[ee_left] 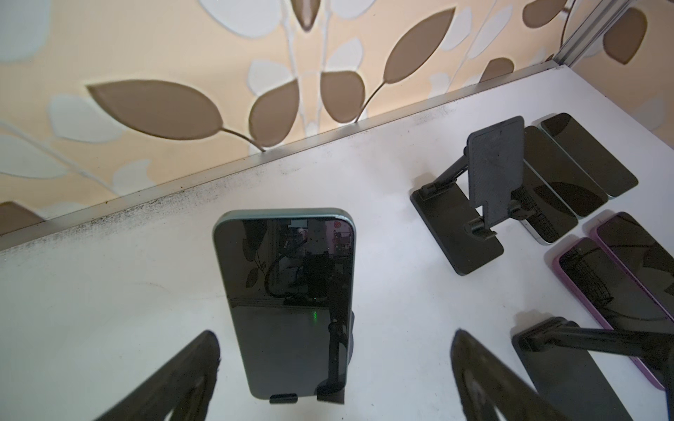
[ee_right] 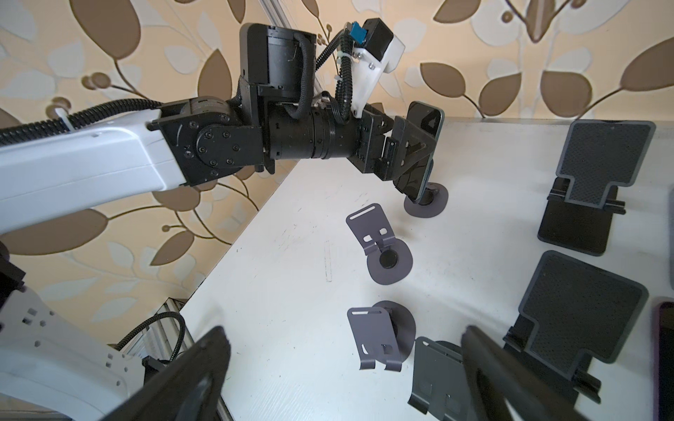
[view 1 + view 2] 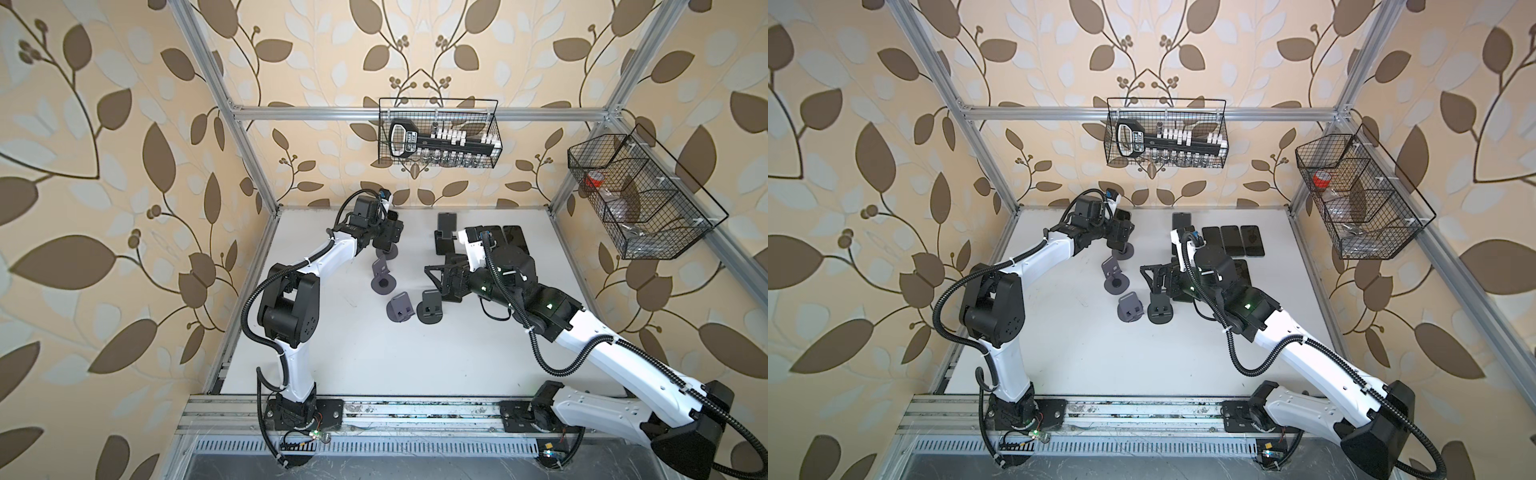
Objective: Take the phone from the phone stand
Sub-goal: 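Reach the left gripper to the green-edged phone on the round stand, then close the left gripper on the top edge of the green-edged phone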
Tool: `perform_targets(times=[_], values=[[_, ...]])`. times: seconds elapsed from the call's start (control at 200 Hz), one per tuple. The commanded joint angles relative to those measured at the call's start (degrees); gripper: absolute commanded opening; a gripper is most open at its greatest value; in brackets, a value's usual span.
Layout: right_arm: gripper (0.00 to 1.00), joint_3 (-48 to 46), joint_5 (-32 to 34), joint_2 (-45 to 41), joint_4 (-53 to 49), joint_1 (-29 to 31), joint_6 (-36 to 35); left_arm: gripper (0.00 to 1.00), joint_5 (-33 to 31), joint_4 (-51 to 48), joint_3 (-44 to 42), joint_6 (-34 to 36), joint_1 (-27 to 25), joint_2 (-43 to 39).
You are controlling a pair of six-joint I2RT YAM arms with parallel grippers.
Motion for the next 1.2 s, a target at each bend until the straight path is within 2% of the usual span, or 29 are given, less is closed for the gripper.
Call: perform_targets(times=[0.0,0.23,1.195], values=[[0.99,-0.9,0.5,-0.7,0.5,-0.2,-0.9,0.98,-0.4,-0.8,3.5,1.3,0.4,0.9],[1.00,-0.9,0.4,-0.5,0.5,-0.2,-1.3,0.97,-2.0,-1.3,6.6,2.5,0.5,3.5],[1.00,-0.8,-0.9,0.2,0.1,-0.2,-1.5,0.89,1.4,-3.5,12.2,4.4,1.8,9.6]])
